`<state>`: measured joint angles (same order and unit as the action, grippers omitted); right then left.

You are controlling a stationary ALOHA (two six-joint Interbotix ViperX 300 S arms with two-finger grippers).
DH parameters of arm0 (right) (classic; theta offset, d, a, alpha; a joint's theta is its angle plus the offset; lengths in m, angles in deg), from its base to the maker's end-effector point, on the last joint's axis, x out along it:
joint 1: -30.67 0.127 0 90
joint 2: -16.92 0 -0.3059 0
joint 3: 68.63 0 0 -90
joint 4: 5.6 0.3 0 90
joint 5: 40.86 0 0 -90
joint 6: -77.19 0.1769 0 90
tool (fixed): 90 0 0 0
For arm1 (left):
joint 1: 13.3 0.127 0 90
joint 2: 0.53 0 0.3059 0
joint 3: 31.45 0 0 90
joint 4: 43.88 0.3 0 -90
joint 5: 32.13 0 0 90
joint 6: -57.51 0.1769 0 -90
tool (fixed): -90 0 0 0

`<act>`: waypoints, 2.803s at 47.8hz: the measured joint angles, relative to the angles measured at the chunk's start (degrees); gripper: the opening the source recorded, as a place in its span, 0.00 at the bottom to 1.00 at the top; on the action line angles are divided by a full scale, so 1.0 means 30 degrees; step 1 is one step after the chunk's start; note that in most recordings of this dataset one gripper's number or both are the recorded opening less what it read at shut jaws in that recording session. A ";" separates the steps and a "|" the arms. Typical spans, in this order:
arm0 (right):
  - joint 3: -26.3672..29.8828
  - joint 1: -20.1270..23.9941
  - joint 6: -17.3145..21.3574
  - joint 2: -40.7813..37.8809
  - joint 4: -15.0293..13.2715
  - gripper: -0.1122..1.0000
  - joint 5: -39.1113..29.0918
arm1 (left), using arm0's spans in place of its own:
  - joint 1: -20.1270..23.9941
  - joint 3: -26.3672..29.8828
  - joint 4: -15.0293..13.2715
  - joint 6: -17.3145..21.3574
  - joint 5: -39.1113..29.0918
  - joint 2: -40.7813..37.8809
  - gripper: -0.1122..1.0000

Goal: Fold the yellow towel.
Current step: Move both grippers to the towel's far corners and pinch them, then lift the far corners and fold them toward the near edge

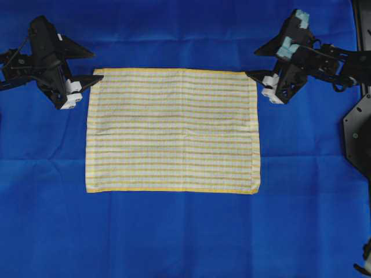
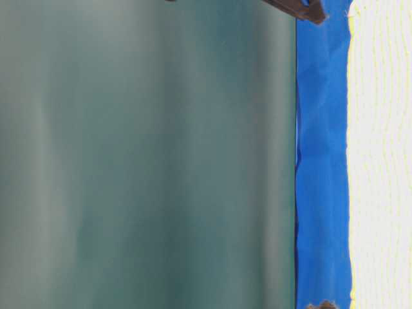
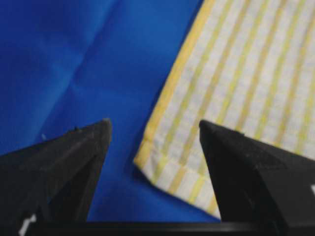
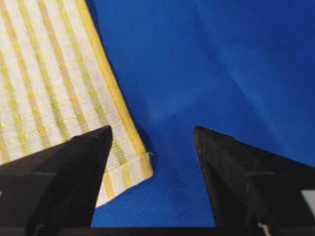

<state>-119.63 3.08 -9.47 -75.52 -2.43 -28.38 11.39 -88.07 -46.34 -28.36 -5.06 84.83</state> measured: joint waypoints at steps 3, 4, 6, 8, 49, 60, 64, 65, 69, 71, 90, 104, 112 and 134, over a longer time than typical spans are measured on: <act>0.0059 0.0000 0.0000 -0.0645 0.0117 0.71 0.0293 | 0.0146 0.0000 0.0029 0.0000 0.0264 -0.0527 0.69; 0.0088 0.0000 0.0000 -0.0850 0.0176 0.71 0.0381 | 0.0146 0.0000 0.0000 0.0000 0.0322 -0.0645 0.69; 0.0117 0.0000 0.0000 -0.1201 0.0264 0.71 0.0527 | 0.0176 0.0029 0.0000 0.0000 0.0439 -0.0938 0.68; 0.0176 0.0000 0.0000 -0.1611 0.0381 0.70 0.0703 | 0.0176 0.0029 0.0000 0.0000 0.0469 -0.1172 0.67; 0.0439 0.0322 0.0000 -0.2578 0.0937 0.14 0.0879 | 0.0527 0.0469 -0.0117 -0.0117 -0.0352 -0.2549 0.12; 0.0439 0.0322 0.0000 -0.0967 0.1172 0.14 0.0703 | 0.0527 0.0498 -0.0117 0.0000 -0.1816 -0.0645 0.12; 0.0381 0.0322 0.0029 -0.0410 0.1172 0.14 0.0527 | 0.0498 0.0527 -0.0117 0.0088 -0.2402 0.0176 0.12; 0.0352 0.0322 0.0000 -0.0293 0.1172 0.14 0.0498 | 0.0527 0.0527 -0.0117 0.0088 -0.2520 0.0352 0.12; 0.0352 0.0322 0.0000 -0.0117 0.1172 0.14 0.0322 | 0.0527 0.0557 -0.0117 0.0088 -0.2959 0.0762 0.12; 0.0322 0.0322 0.0000 -0.0088 0.1201 0.14 0.0293 | 0.0527 0.0557 -0.0117 0.0088 -0.3047 0.0850 0.12; -0.0117 0.0762 0.0029 0.0381 0.1670 0.14 -0.0059 | 0.0029 0.0557 -0.0117 0.0059 -0.3750 0.1758 0.12; -0.1143 0.3252 0.0059 0.2168 0.3252 0.14 -0.0205 | -0.2812 0.0000 -0.0117 -0.0527 -0.4746 0.3604 0.12; -0.1523 0.5420 0.0088 0.3164 0.4629 0.14 -0.0586 | -0.5127 -0.0791 -0.0146 -0.2227 -0.4834 0.4687 0.12; -0.1846 1.1484 0.0088 0.3662 0.7764 0.14 -0.0586 | -1.1045 -0.1406 -0.0146 -0.6152 -0.4834 0.5947 0.12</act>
<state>-125.17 37.53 -9.20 -64.53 20.86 -30.13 -21.74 -92.29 -46.78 -46.81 -19.56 102.68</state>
